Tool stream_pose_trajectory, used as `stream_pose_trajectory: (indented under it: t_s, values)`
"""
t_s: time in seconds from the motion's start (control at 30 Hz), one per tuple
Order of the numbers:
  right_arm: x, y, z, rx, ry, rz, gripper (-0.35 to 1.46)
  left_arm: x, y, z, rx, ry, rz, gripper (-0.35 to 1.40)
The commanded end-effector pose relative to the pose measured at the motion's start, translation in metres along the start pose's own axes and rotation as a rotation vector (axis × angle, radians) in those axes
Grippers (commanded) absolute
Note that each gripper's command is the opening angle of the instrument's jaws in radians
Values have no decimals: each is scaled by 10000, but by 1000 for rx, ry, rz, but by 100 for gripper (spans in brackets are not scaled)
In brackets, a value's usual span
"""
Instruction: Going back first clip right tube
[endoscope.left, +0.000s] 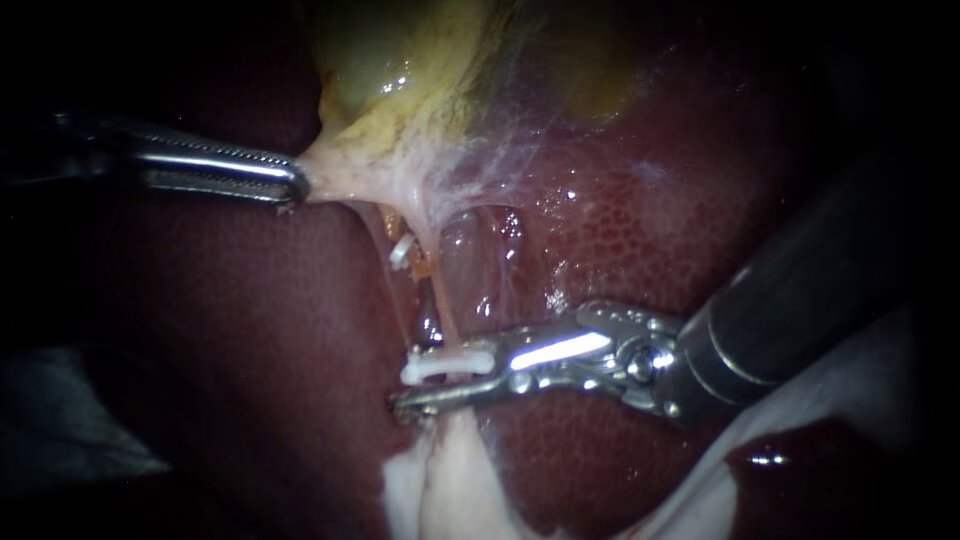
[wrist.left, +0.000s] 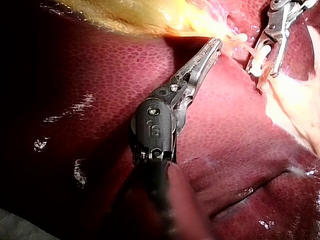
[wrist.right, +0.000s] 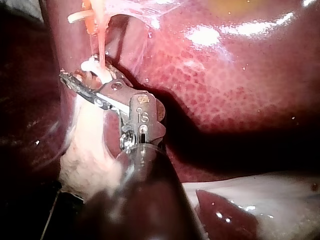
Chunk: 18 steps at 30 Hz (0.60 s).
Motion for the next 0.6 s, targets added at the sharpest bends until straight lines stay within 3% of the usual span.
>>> stream_pose_trajectory:
  t_s: [0.03, 0.17, 0.4, 0.47, 0.6]
  values:
    - [0, 3, -2, -6, 4, 2, 49, 0, 0, 0, 0, 0, 0, -35]
    - [-1, 5, -9, -14, 11, 5, 49, 0, 0, -1, -1, 0, 0, -35]
    - [6, -6, -23, -9, 7, -24, 50, -1, 0, -3, -2, 0, 1, -35]
    - [8, -12, -31, -17, -17, -141, 50, -1, 0, -4, -2, 0, 1, -35]
    - [15, -28, -54, -58, -127, -320, 50, -1, 0, -5, -3, -1, 1, -35]
